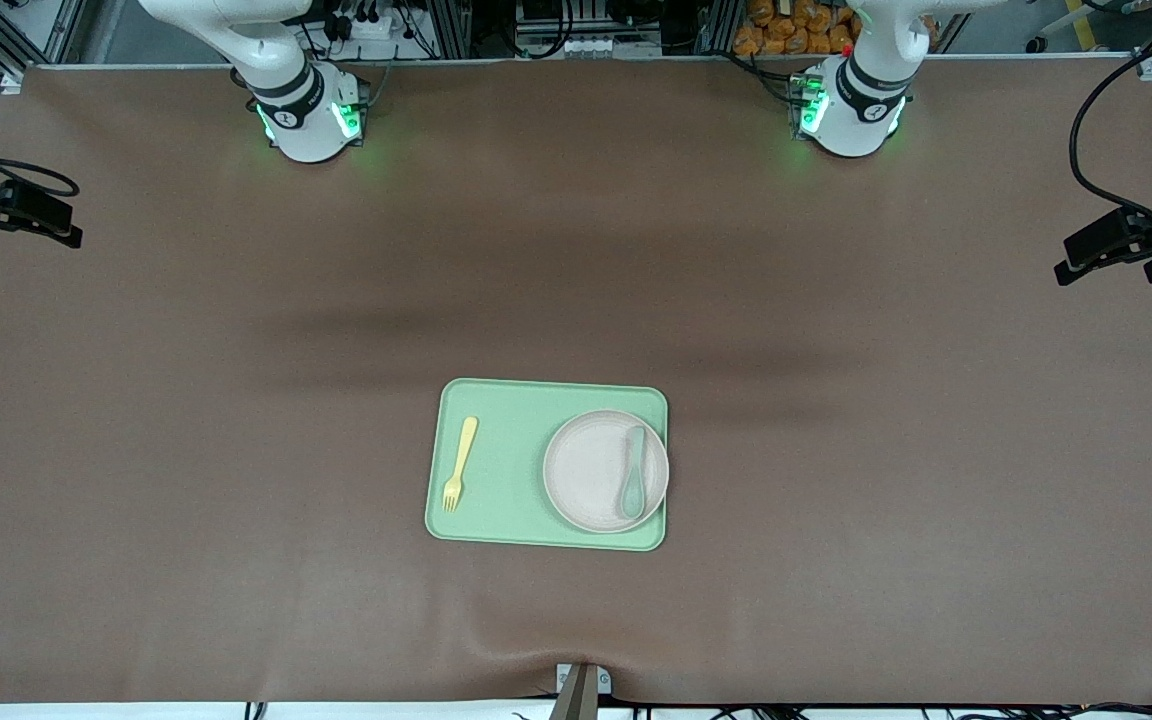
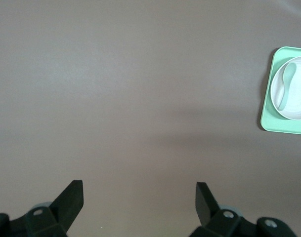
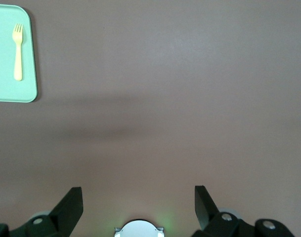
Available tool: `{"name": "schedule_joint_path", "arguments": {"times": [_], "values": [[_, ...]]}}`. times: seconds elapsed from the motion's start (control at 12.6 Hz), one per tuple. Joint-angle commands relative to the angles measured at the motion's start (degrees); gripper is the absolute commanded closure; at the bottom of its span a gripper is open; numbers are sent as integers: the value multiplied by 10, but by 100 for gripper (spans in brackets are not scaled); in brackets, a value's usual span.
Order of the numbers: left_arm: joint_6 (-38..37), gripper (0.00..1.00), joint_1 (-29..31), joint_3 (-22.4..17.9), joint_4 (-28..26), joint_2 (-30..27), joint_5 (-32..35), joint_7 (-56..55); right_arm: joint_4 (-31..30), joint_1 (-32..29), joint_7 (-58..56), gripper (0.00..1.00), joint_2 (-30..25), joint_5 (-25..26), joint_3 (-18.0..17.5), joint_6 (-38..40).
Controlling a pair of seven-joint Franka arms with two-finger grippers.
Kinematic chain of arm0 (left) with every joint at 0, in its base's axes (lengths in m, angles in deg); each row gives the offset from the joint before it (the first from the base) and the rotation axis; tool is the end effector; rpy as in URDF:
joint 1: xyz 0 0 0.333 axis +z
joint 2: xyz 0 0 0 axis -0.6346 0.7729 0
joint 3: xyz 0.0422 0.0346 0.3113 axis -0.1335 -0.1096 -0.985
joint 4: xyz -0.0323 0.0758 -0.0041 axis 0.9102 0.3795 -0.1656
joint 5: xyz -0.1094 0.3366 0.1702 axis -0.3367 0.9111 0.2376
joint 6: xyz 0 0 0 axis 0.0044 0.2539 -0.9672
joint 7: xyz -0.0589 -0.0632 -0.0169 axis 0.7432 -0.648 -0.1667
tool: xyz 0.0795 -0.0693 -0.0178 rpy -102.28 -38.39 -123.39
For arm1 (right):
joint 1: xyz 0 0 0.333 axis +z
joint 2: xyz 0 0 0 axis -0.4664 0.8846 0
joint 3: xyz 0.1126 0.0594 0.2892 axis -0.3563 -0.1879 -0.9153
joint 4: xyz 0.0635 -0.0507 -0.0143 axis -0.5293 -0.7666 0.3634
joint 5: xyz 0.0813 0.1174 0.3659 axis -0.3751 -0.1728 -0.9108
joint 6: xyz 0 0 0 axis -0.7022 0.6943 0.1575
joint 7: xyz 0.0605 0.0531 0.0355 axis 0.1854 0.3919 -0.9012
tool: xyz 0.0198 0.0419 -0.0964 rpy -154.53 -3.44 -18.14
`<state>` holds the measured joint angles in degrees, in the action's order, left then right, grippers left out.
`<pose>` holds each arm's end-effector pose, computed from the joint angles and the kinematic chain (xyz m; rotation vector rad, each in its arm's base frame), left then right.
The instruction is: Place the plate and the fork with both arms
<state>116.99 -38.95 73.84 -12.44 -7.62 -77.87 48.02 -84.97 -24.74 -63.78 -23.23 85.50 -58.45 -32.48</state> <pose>0.5654 -0.0048 0.6357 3.0886 0.0598 0.0172 0.5367 -0.0303 0.6338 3.1157 -0.0022 -0.2069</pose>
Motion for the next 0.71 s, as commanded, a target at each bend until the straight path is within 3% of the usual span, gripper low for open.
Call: {"name": "schedule_joint_path", "arguments": {"times": [0.0, 0.63], "values": [[5, 0, -10, -1, -1, 1, -4, 10, 15, -7, -8, 0, 5, 9, -8, 4], [-1, 0, -16, 2, 16, 10, 2, 11, 15, -5, -7, 0, 4, 9, -9, 6]]}}
